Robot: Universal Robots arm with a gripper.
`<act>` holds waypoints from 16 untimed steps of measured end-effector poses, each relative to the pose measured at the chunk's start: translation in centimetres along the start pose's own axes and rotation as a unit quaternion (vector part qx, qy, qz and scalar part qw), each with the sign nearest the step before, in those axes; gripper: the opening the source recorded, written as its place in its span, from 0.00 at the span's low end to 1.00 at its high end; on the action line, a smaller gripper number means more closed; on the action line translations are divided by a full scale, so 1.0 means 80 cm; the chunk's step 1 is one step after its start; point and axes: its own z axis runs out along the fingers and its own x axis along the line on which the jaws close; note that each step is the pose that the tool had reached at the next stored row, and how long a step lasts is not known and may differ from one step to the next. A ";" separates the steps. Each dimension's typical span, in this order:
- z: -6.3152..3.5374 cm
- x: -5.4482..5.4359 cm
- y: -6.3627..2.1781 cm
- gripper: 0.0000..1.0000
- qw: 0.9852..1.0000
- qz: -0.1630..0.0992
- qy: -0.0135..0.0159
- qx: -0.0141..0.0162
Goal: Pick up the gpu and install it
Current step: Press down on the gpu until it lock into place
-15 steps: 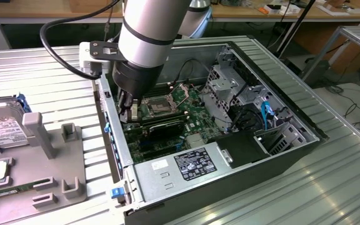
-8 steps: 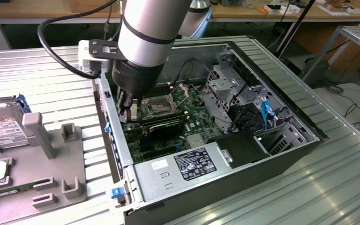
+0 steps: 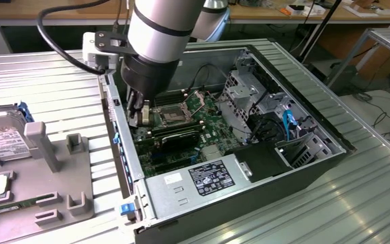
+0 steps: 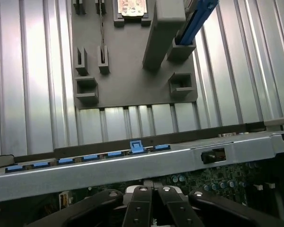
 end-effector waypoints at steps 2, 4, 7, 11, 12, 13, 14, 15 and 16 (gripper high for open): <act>0.000 0.000 0.000 0.11 1.000 0.000 -0.001 0.000; -0.001 -0.001 -0.006 0.11 1.000 0.000 -0.002 0.000; -0.004 -0.004 -0.017 0.11 1.000 -0.001 -0.003 0.000; -0.008 -0.008 -0.043 0.11 1.000 -0.003 -0.004 0.012; -0.008 -0.008 -0.044 0.11 1.000 -0.005 -0.005 0.019; -0.008 -0.008 -0.045 0.11 1.000 -0.006 -0.006 0.028; -0.008 -0.008 -0.046 0.11 0.999 -0.008 -0.007 0.036; -0.008 -0.008 -0.046 0.11 0.999 -0.008 -0.007 0.046; -0.007 -0.008 -0.047 0.11 0.999 -0.009 -0.007 0.049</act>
